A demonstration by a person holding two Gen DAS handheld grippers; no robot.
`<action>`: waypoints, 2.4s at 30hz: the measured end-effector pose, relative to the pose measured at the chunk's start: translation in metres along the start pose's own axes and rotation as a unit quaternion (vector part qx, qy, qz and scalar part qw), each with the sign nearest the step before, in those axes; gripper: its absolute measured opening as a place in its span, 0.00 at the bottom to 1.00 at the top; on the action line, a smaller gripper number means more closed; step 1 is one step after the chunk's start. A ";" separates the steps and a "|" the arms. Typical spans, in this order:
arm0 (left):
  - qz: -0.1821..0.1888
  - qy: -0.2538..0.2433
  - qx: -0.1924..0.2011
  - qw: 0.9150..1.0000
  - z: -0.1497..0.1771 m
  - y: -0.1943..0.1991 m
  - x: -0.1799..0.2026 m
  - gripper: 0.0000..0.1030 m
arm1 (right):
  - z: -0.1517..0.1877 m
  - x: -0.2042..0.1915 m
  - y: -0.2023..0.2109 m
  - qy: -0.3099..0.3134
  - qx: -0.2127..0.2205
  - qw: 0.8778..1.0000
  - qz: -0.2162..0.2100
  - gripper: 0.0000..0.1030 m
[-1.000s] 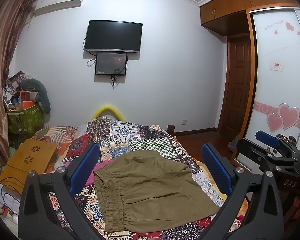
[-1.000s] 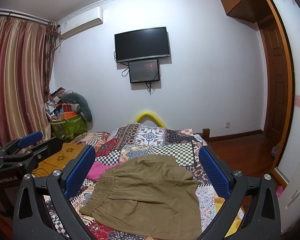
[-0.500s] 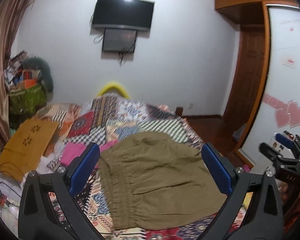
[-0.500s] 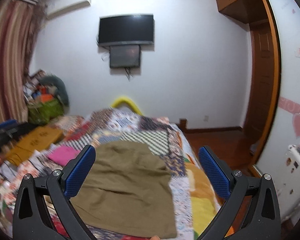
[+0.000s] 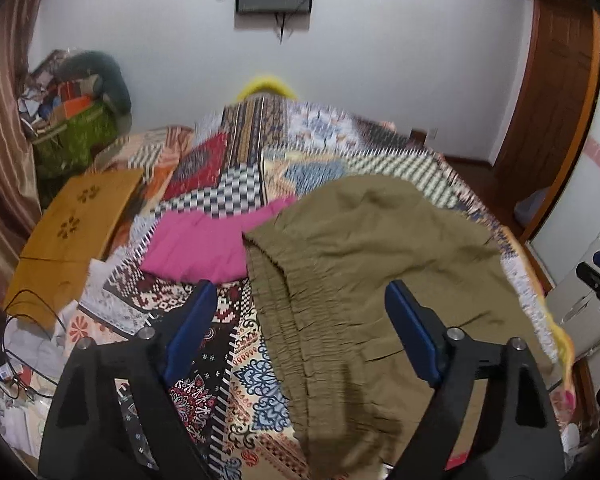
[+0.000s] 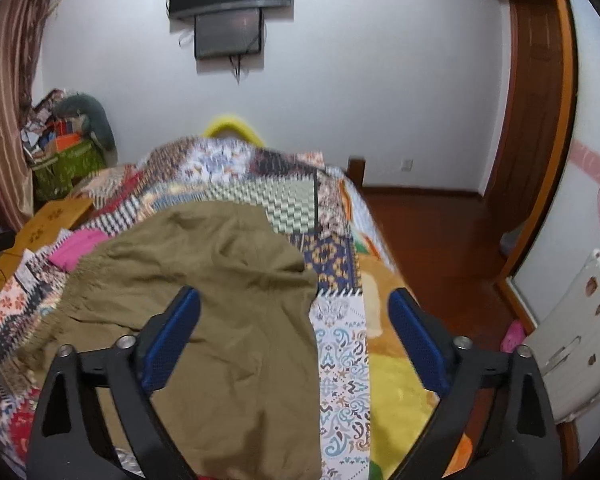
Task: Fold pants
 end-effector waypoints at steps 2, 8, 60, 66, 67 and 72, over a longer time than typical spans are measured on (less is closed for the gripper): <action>0.007 -0.013 -0.022 1.000 0.007 -0.018 0.003 0.80 | 0.004 0.005 -0.015 -0.002 -0.016 1.000 0.000 0.84; 0.028 -0.032 -0.080 0.996 0.026 -0.067 0.014 0.76 | 0.016 0.019 -0.055 -0.005 -0.063 0.998 0.007 0.75; 0.066 -0.031 -0.116 0.991 -0.004 -0.120 -0.007 0.61 | -0.004 0.016 -0.117 -0.006 -0.130 0.990 -0.047 0.42; 0.075 -0.015 -0.153 0.985 -0.003 -0.157 -0.013 0.61 | -0.017 -0.001 -0.164 0.008 -0.140 0.989 -0.055 0.45; 0.077 -0.013 -0.158 0.984 -0.003 -0.162 -0.013 0.61 | -0.018 -0.003 -0.171 0.010 -0.144 0.988 -0.055 0.45; 0.092 -0.008 -0.166 0.982 -0.004 -0.179 -0.007 0.61 | -0.008 -0.005 -0.200 0.007 -0.181 0.981 -0.070 0.45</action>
Point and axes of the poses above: each gripper's, at about its wrist camera, not at the fingertips, and y roughly against the way its jaws point, x to its right, z to its underside, the point moved 7 cm from there along -y, roughly the way its jaws point, and after that the axes turned 14 degrees about -y, right-handed, at the moved point
